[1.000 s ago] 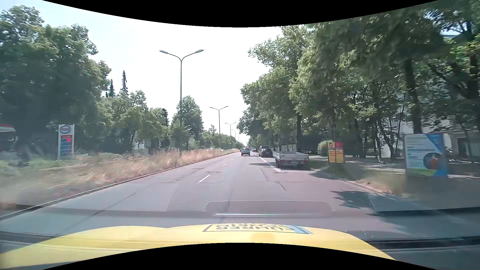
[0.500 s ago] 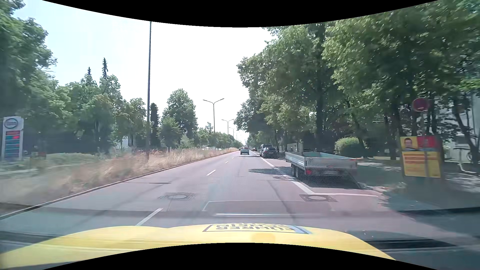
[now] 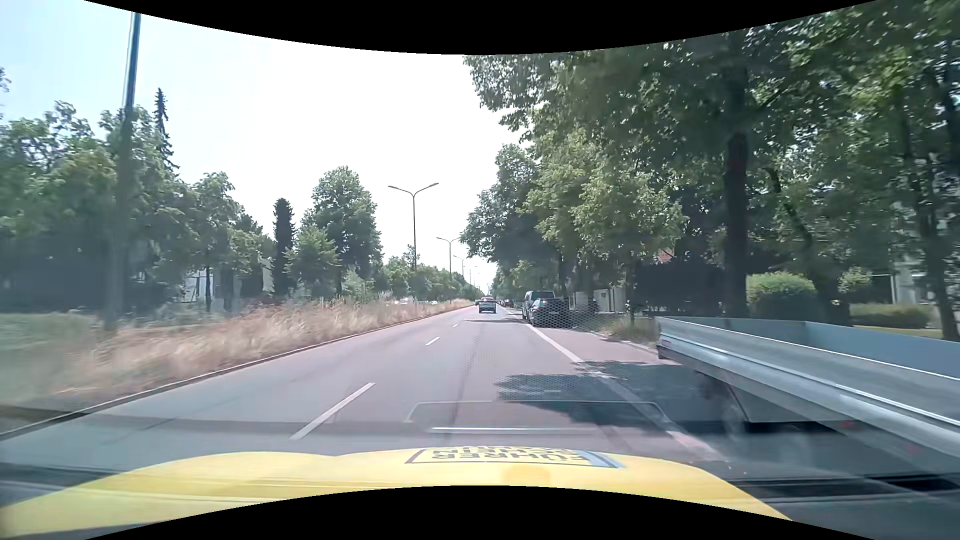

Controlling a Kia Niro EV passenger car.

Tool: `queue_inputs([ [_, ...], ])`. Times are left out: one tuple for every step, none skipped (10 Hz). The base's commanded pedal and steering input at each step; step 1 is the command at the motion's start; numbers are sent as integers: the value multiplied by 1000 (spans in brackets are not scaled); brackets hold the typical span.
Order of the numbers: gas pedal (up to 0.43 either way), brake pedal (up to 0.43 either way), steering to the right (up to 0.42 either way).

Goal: Follow the waypoints while adhering to traffic rules and regulations

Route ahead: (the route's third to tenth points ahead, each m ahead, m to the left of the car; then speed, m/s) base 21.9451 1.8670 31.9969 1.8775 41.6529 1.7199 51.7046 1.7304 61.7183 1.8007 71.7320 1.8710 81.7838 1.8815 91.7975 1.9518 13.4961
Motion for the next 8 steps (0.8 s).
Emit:
queue_inputs([
  [67, 0, 3],
  [67, 0, 3],
  [67, 0, 0],
  [67, 0, -1],
  [67, 0, -1],
  [67, 0, -1],
  [67, 0, -1],
  [67, 0, -1],
])
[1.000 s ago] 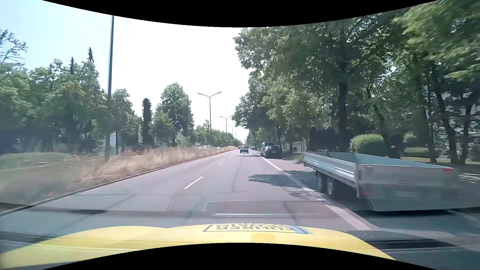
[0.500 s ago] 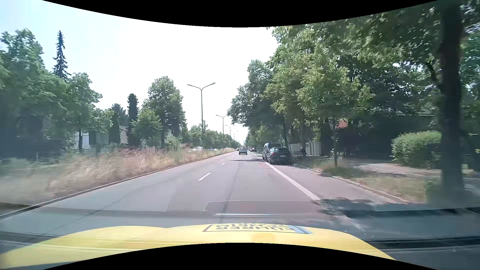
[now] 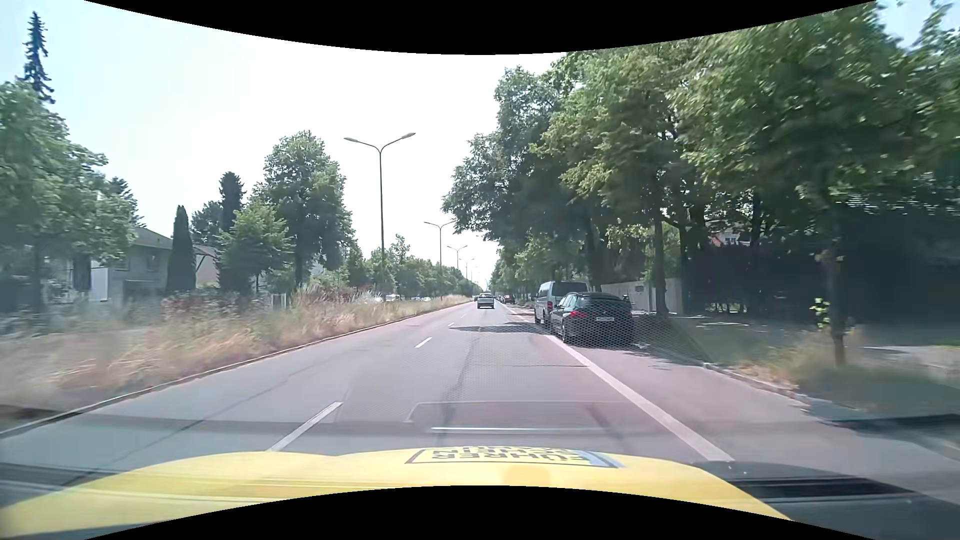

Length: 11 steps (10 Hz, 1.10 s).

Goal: Follow the waypoints while adhering to traffic rules and regulations

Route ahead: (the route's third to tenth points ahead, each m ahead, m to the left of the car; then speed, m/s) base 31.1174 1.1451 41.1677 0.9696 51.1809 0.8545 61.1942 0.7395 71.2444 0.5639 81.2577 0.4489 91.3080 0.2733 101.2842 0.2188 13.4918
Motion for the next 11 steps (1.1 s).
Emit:
queue_inputs([
  [67, 0, -1],
  [67, 0, -1],
  [67, 0, -1],
  [67, 0, -1],
  [67, 0, -2],
  [67, 0, -2],
  [67, 0, -2],
  [67, 0, -2],
  [67, 0, -2],
  [67, 0, -2],
  [67, 0, -2],
])
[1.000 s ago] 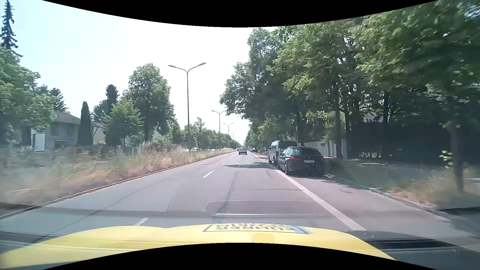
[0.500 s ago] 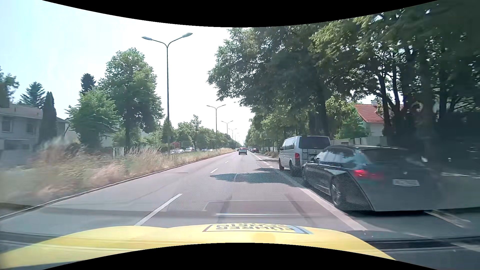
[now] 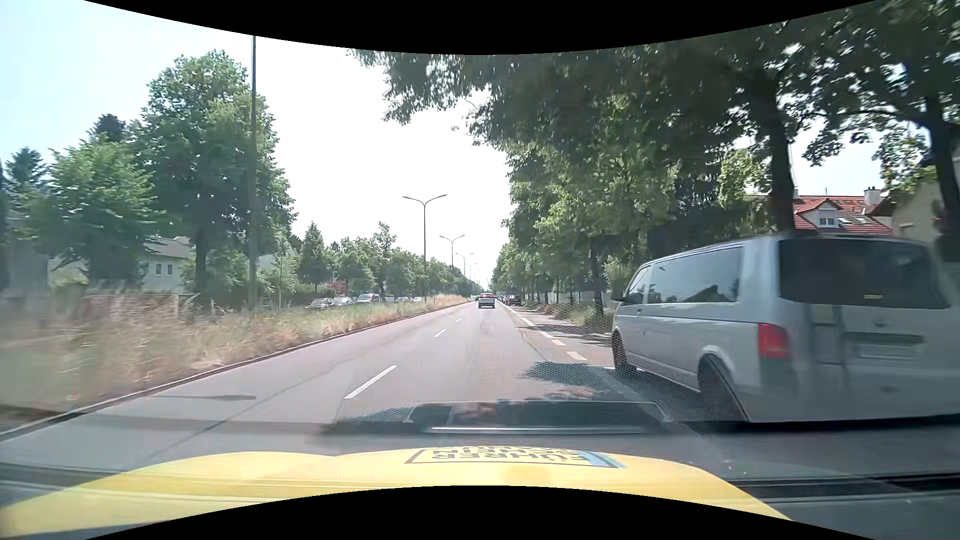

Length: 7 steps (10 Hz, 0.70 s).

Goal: Follow the waypoints while adhering to traffic rules and regulations

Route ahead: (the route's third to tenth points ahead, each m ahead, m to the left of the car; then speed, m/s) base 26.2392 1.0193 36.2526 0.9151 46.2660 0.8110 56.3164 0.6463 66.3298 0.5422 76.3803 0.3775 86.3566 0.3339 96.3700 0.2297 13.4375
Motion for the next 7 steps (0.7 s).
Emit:
queue_inputs([
  [67, 0, -2],
  [67, 0, -2],
  [67, 0, -2],
  [67, 0, -2],
  [67, 0, -2],
  [67, 0, -1],
  [67, 0, -2],
])
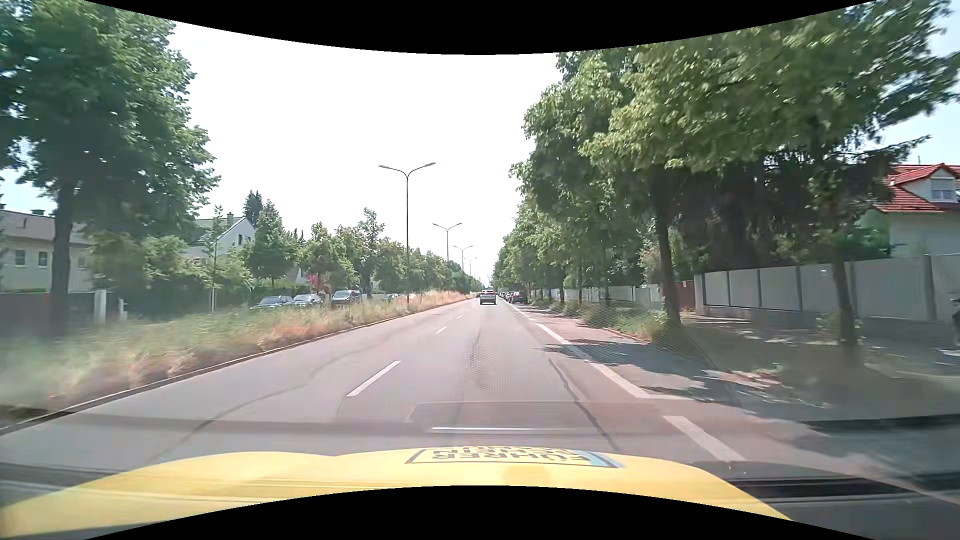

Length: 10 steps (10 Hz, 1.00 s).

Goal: Follow the waypoints while adhering to traffic rules and regulations

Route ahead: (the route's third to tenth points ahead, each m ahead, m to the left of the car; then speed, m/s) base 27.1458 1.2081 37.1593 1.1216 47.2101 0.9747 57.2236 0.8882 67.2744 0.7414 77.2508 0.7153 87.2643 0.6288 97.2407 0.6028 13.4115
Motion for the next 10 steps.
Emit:
queue_inputs([
  [67, 0, -2],
  [67, 0, 0],
  [67, 0, 0],
  [67, 0, 0],
  [67, 0, 1],
  [67, 0, 1],
  [67, 0, 1],
  [67, 0, 1],
  [67, 0, 1],
  [67, 0, 1],
])
